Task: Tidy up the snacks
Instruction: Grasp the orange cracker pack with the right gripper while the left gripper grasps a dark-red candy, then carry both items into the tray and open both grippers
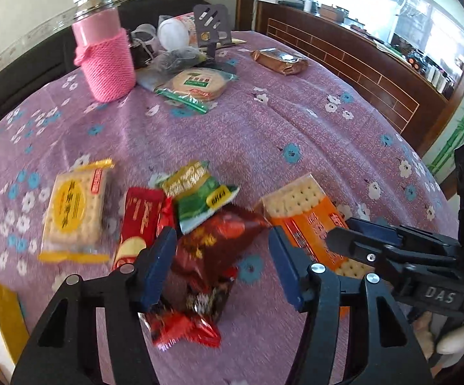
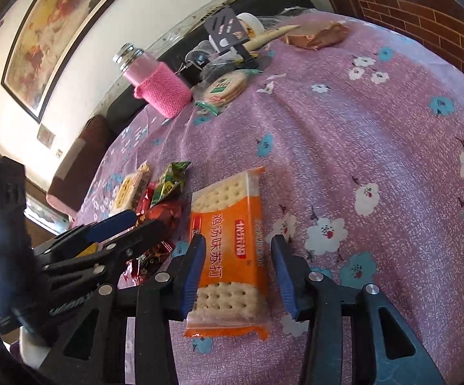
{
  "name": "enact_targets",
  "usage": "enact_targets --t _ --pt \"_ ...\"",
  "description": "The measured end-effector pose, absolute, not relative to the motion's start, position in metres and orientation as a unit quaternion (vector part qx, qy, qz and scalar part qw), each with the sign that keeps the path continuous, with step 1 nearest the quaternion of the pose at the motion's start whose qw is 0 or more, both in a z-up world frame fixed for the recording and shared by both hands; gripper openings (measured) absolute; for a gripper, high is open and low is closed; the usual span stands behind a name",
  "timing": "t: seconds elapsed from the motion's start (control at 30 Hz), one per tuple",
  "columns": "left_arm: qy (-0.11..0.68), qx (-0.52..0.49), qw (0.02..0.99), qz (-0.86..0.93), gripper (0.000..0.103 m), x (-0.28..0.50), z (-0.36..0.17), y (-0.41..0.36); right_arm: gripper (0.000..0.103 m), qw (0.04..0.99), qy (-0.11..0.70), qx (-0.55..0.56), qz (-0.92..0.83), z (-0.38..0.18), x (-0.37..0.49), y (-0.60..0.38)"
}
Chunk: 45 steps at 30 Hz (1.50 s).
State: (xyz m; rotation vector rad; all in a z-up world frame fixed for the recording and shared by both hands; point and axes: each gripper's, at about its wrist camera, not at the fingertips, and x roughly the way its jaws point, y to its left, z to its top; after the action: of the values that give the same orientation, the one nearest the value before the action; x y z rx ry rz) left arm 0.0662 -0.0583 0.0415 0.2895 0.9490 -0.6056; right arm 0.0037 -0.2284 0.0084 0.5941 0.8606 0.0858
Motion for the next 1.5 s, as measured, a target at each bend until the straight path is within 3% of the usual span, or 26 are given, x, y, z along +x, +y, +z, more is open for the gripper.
enact_targets --t 0.23,0.27,0.3,0.37,0.57,0.77,1.0,1.13,1.5 --pt "0.449 0.176 0.824 -0.296 0.058 0.070 0.024 -0.077 0.054 0.871 0.411 0.264 0.044 0.011 0.005 -0.220" --pt "0.452 0.179 0.824 -0.293 0.055 0.070 0.021 -0.078 0.055 0.872 0.411 0.262 0.045 0.011 0.005 -0.219" --pt "0.452 0.175 0.824 -0.293 0.041 0.069 0.019 -0.077 0.057 0.873 0.411 0.259 0.045 0.011 0.005 -0.219" --pt "0.451 0.161 0.828 -0.291 0.033 0.068 0.021 -0.072 0.060 0.875 0.410 0.254 0.047 0.011 0.006 -0.216" --pt "0.439 0.121 0.845 -0.280 0.032 0.054 0.044 -0.045 0.077 0.884 0.411 0.216 0.052 0.014 0.008 -0.200" --pt "0.423 0.086 0.860 -0.271 0.032 0.019 0.069 -0.012 0.079 0.896 0.412 0.161 0.037 0.014 0.011 -0.181" --pt "0.396 0.051 0.887 -0.234 0.032 -0.031 0.086 0.025 0.078 0.900 0.415 0.128 0.021 0.014 0.009 -0.171" --pt "0.393 0.019 0.895 -0.212 0.032 -0.050 0.087 0.053 0.057 0.895 0.437 0.094 -0.009 0.016 0.010 -0.165" --pt "0.365 -0.057 0.916 -0.160 0.032 -0.099 0.095 0.131 0.056 0.896 0.428 0.113 0.023 0.033 -0.035 -0.158"
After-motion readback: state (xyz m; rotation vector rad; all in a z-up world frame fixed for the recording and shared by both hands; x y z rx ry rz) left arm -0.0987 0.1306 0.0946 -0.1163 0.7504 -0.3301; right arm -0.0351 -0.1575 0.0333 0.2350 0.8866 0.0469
